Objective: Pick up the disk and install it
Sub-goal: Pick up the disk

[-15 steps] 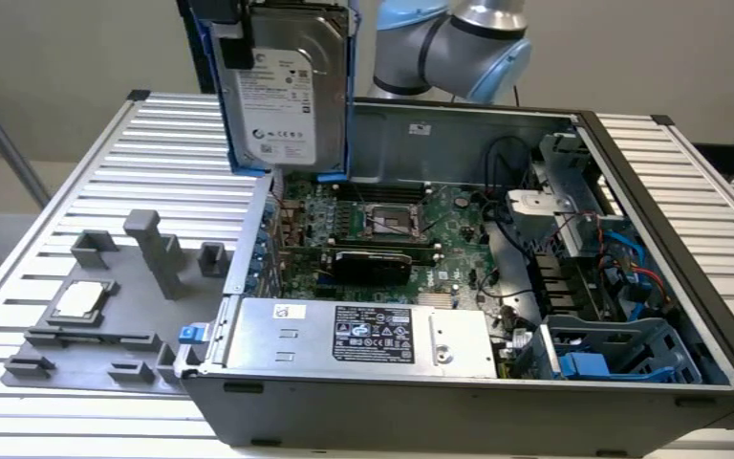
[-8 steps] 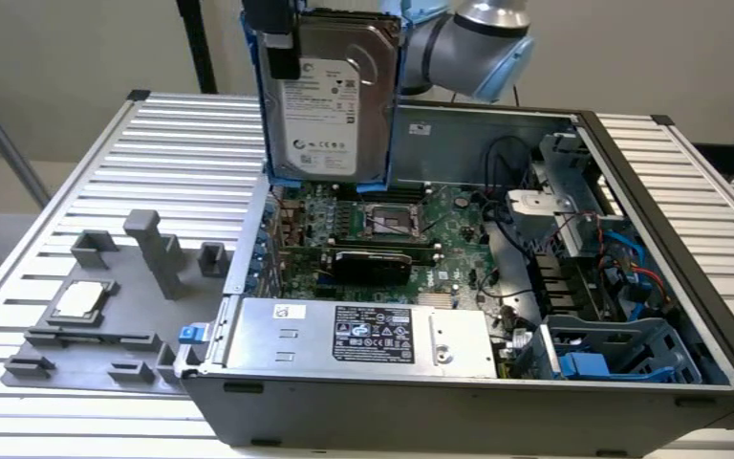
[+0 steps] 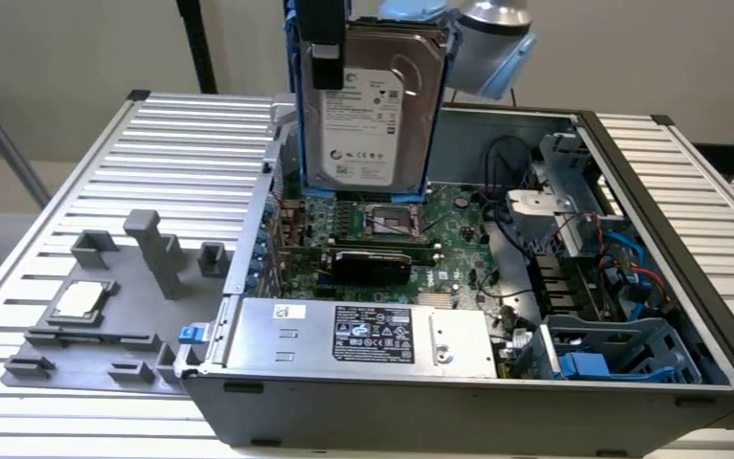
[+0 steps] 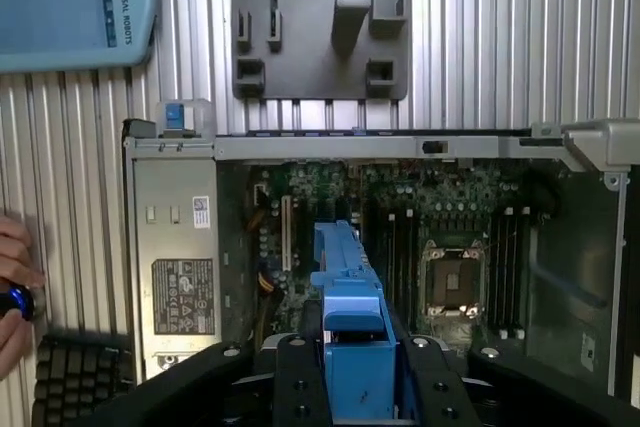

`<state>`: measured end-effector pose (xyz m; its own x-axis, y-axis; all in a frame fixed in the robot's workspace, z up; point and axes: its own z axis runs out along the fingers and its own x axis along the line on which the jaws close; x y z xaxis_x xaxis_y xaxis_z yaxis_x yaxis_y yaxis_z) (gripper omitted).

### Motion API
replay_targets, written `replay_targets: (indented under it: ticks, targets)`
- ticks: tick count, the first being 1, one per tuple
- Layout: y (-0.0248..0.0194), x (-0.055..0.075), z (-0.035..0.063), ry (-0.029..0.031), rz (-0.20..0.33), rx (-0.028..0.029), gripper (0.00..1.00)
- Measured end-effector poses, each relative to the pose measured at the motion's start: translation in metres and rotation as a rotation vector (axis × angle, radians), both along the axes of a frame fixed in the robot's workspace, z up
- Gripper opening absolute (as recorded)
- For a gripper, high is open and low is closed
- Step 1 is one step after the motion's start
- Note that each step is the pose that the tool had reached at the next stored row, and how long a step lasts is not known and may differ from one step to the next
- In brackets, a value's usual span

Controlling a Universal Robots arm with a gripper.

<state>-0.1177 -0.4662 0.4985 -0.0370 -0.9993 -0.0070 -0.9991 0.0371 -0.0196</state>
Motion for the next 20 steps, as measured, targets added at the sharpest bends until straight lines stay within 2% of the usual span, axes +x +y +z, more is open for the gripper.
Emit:
replay_targets:
  ticks: [12, 20]
  targets:
    - [-0.0232, 0.055, 0.0000, 0.0000, 0.000, 0.0000, 0.00]
    - [-0.0405, 0.088, 0.0000, -0.0001, 0.000, 0.0001, 0.00]
